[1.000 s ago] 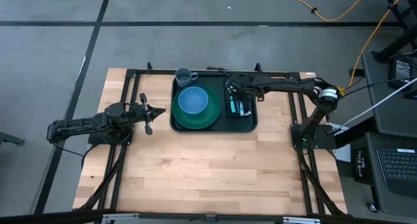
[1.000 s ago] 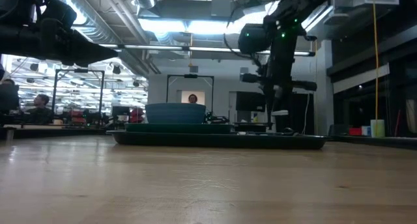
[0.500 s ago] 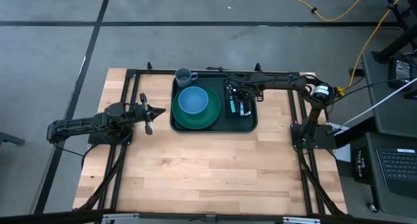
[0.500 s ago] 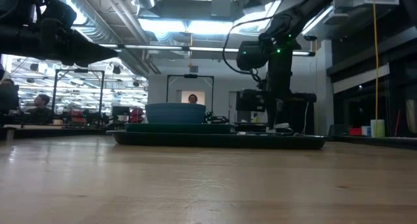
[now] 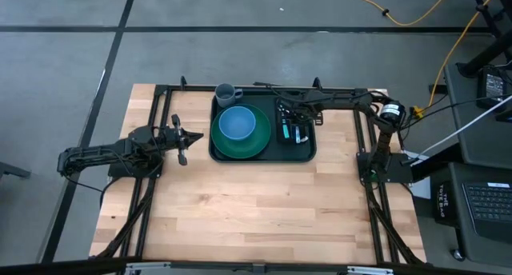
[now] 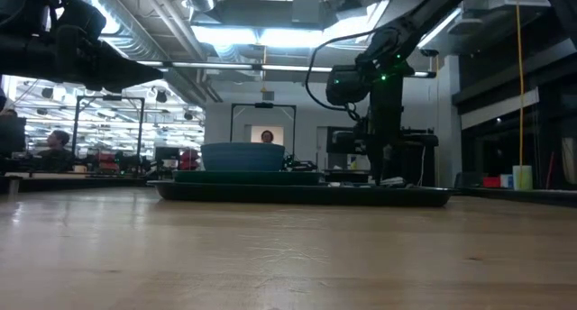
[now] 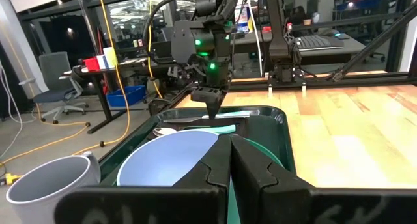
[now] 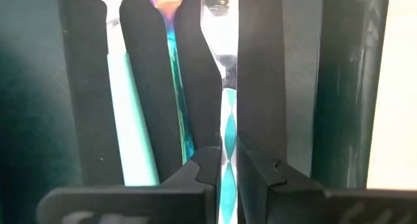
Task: Set up tray
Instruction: Put the blue knife on the black napkin to the right of the blue fork on the green serving tray
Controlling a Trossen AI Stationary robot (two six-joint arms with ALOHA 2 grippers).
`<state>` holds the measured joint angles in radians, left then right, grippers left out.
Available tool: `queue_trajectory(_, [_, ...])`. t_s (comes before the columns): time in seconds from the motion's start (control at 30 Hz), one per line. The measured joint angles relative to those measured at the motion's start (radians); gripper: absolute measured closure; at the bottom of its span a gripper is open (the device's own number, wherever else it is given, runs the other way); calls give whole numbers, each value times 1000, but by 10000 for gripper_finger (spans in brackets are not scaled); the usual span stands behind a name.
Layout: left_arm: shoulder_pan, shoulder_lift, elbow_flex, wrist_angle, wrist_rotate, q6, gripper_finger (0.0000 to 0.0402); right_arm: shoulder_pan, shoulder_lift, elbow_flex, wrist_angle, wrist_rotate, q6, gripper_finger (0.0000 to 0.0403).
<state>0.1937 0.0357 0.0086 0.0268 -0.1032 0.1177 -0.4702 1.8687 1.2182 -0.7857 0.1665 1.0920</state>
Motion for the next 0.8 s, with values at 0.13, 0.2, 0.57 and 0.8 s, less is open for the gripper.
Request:
queue_trajectory(0.13, [0,0,0,0,0,0,398,0,0,0,3,2,0,365])
queue_trajectory(0.2, [0,0,0,0,0,0,398,0,0,0,2,13,-1,365])
queue_trajectory(0.57, [0,0,0,0,0,0,398,-1,0,0,3,23,-1,352])
queue_trajectory(0.8, [0,0,0,0,0,0,398,-1,0,0,3,24,2,351])
